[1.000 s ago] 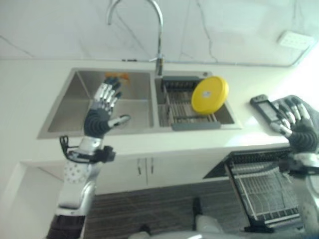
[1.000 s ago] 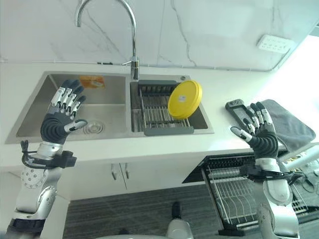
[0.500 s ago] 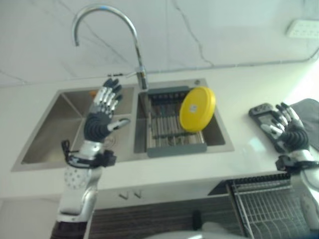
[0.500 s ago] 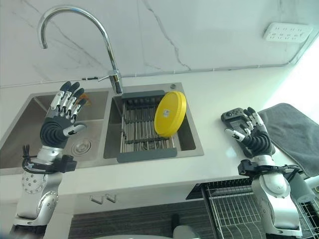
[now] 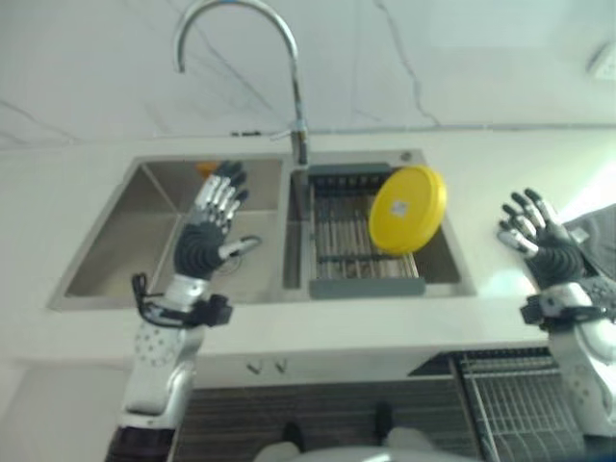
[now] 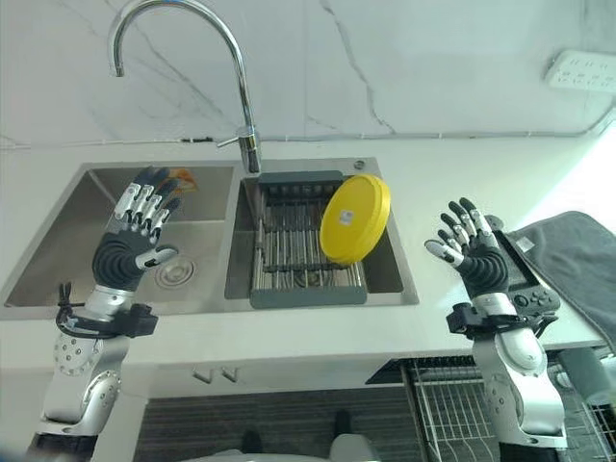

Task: Place the dishes in the dishwasher.

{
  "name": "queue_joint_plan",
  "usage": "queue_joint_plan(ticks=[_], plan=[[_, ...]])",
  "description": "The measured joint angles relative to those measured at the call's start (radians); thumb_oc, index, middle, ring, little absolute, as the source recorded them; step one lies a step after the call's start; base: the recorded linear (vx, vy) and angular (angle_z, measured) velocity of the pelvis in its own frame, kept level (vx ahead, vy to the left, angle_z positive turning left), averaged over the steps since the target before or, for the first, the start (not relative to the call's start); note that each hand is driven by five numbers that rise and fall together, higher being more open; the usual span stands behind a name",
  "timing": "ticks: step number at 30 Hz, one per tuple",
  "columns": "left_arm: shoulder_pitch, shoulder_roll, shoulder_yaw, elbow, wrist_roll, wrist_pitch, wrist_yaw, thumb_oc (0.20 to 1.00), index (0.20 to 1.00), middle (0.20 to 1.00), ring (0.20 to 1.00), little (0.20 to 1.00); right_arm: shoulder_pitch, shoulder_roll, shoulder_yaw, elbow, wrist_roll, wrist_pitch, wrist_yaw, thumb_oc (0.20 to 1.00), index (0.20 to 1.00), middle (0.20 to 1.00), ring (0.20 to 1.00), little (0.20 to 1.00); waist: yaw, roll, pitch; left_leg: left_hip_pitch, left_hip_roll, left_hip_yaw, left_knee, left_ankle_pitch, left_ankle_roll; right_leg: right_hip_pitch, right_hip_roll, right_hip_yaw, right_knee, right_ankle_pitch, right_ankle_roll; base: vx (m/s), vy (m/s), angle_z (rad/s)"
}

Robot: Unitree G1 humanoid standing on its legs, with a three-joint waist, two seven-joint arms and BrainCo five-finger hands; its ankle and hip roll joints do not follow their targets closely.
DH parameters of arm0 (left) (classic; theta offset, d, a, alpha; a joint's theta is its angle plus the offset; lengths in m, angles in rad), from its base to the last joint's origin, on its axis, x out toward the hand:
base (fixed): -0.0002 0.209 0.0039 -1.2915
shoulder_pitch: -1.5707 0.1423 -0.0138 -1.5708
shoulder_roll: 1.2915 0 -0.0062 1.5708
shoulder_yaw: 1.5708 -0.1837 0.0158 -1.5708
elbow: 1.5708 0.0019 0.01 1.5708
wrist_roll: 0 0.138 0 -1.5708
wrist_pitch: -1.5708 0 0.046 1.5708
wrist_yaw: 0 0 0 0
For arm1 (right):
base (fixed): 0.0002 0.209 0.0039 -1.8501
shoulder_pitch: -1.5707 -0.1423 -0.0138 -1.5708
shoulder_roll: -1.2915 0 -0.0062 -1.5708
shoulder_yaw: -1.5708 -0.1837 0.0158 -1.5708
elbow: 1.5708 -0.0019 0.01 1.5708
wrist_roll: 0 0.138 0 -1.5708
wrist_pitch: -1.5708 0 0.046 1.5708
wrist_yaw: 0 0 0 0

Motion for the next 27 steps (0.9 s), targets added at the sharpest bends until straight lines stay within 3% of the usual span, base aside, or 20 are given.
queue_joint_plan(ticks=[8,13,18,24,27], plan=[[-0.047,0.030,0.000,0.000,0.039,0.006,0.028,1.000,1.000,1.000,1.000,1.000,-0.083,-0.019,0.008,0.044,0.000,0.004,-0.038,1.000,1.000,1.000,1.000,1.000,0.025,-0.002,-0.001,0.024,0.003,0.004,0.000,-0.006,0.003,0.022,0.003,0.000,0.000,-0.004,0.005,-0.01,0.021,-0.01],[-0.047,0.031,0.001,0.000,0.039,0.006,0.048,1.000,1.000,1.000,1.000,1.000,-0.079,-0.020,-0.003,0.124,-0.001,0.080,-0.099,1.000,1.000,1.000,1.000,1.000,0.022,-0.001,-0.001,0.025,0.006,0.007,-0.001,-0.011,-0.007,0.019,0.006,0.005,-0.001,-0.012,0.014,-0.01,0.002,-0.05],[-0.047,0.031,0.001,0.000,0.040,0.006,0.076,1.000,1.000,1.000,1.000,1.000,-0.080,-0.020,-0.002,0.124,-0.001,0.091,-0.156,1.000,1.000,1.000,1.000,1.000,0.024,-0.013,-0.017,0.025,0.007,0.009,0.000,-0.002,-0.003,0.019,0.008,0.007,-0.001,-0.001,0.002,0.00,0.000,0.00],[-0.045,0.031,-0.001,0.000,0.040,0.013,0.082,1.000,1.000,1.000,1.000,1.000,-0.090,-0.020,0.017,0.132,0.001,0.156,-0.155,1.000,1.000,1.000,1.000,1.000,0.033,-0.016,-0.035,0.040,0.007,0.029,0.000,-0.004,-0.002,0.024,0.009,0.027,0.000,0.001,0.001,0.02,-0.015,-0.10],[-0.046,0.031,-0.003,0.005,0.040,0.015,0.083,1.000,1.000,1.000,1.000,1.000,-0.125,-0.021,0.077,0.231,0.005,0.197,-0.153,1.000,1.000,1.000,1.000,1.000,0.034,-0.015,-0.040,0.041,0.008,0.028,0.000,-0.004,-0.002,0.024,0.011,0.026,0.000,0.001,0.001,0.01,-0.007,0.00]])
